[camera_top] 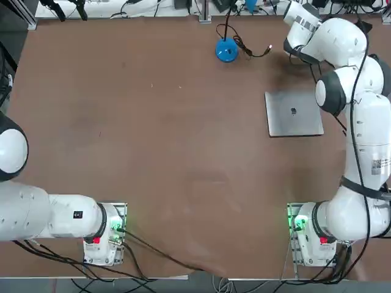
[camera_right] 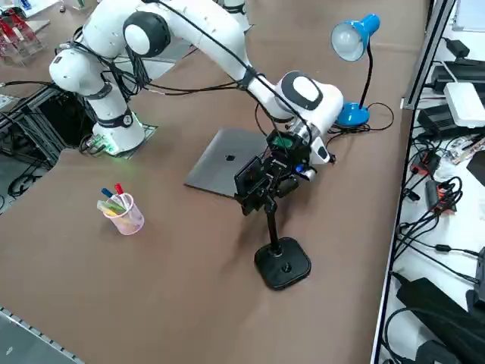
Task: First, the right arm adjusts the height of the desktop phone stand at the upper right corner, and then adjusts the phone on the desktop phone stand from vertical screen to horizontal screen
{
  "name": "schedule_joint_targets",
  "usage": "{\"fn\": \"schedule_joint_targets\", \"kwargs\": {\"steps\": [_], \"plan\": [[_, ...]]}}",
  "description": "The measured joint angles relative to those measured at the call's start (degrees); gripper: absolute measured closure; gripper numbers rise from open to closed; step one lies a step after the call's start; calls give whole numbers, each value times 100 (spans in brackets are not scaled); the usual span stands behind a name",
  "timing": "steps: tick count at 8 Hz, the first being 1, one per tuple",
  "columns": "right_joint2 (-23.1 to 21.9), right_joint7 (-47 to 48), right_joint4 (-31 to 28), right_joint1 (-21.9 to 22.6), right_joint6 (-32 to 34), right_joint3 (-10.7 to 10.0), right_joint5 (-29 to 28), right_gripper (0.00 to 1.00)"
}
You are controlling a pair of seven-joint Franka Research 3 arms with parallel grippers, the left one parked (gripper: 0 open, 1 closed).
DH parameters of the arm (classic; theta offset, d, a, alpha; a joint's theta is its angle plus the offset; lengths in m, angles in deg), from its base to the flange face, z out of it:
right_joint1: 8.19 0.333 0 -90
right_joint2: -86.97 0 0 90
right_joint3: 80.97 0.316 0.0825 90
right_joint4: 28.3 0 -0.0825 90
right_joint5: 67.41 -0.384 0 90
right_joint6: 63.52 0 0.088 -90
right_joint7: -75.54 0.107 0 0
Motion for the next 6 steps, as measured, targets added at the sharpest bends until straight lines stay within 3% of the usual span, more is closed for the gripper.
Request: {"fn": "schedule_joint_targets", "kwargs": {"steps": [6], "plan": [[6,190,186,-1,-119,33,-38,83]]}}
